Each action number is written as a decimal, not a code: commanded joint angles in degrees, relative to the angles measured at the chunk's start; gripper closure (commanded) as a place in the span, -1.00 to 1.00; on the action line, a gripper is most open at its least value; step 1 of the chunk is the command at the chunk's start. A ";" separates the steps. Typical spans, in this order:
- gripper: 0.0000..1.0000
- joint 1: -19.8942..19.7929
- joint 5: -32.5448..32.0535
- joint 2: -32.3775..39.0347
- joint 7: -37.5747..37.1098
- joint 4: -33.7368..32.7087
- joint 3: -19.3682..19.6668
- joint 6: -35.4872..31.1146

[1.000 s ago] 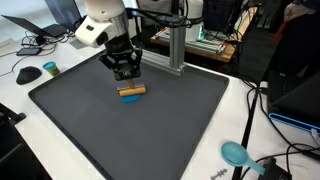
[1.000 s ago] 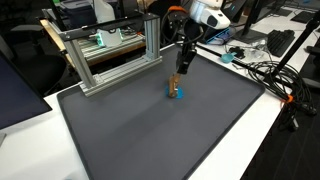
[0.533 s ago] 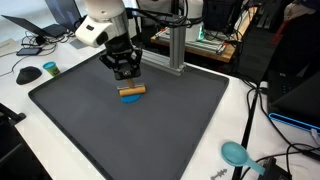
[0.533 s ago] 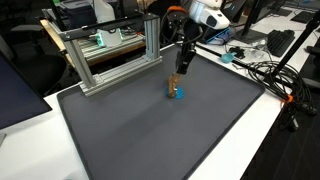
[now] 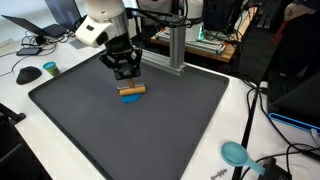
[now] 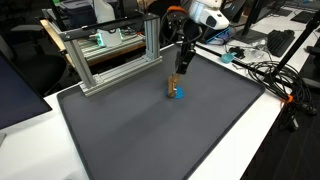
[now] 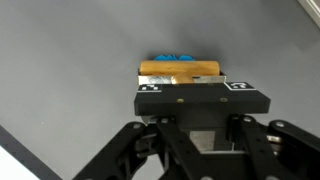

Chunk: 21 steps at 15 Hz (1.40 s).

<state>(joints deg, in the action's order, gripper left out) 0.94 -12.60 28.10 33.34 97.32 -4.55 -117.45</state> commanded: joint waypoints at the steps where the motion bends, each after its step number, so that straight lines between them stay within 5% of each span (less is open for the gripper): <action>1: 0.57 -0.45 -0.86 2.23 -0.47 3.41 0.44 -0.19; 21: 0.57 -0.30 -1.23 2.52 -0.64 3.53 0.69 0.60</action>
<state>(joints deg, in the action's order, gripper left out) 0.94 -12.60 28.10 33.34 97.36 -4.32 -116.76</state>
